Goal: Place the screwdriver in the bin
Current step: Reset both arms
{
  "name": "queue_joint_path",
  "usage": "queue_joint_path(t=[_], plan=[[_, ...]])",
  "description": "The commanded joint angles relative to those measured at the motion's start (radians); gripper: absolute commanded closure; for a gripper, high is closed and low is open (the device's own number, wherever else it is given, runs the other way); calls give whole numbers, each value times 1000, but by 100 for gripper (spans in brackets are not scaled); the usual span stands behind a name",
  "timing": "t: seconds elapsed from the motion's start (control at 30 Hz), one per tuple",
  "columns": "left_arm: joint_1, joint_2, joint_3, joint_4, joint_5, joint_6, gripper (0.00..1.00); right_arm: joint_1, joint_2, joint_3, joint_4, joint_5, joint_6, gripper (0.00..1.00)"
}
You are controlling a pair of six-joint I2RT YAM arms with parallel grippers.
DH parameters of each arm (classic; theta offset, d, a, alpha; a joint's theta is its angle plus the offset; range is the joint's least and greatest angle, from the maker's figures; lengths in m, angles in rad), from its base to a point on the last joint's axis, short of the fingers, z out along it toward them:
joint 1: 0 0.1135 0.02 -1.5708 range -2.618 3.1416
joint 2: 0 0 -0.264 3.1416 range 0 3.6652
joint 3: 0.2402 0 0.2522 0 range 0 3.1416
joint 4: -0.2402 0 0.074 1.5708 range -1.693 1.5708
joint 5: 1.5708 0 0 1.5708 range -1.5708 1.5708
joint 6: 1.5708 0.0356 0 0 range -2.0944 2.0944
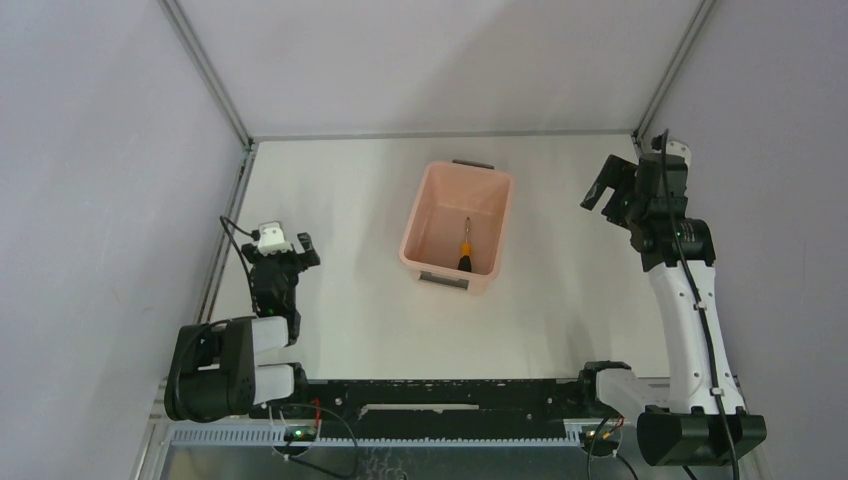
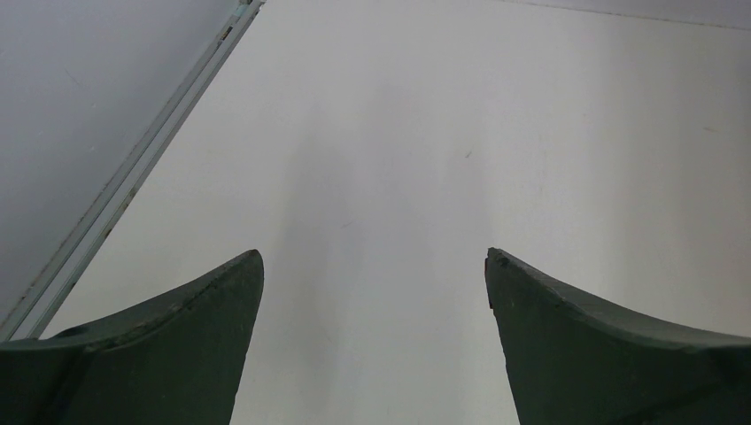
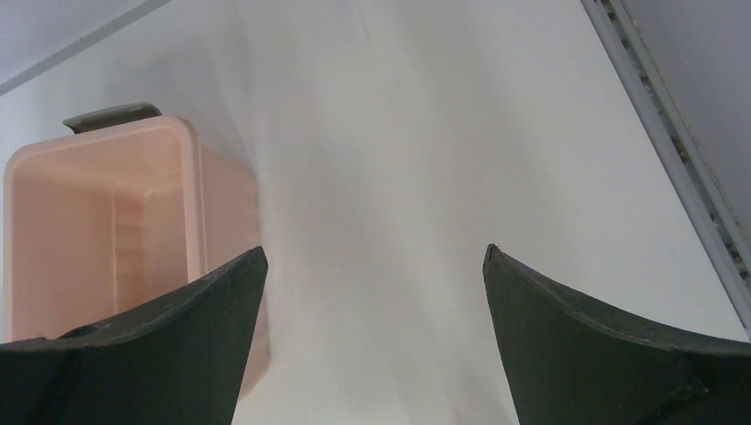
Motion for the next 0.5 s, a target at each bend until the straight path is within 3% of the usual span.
queue_joint_path(t=[0.0, 0.47], plan=[[-5, -12, 44, 35, -10, 17, 0, -6, -37, 5, 14, 11, 31, 0], [-6, -12, 44, 35, -10, 17, 0, -6, -50, -30, 3, 5, 21, 0]])
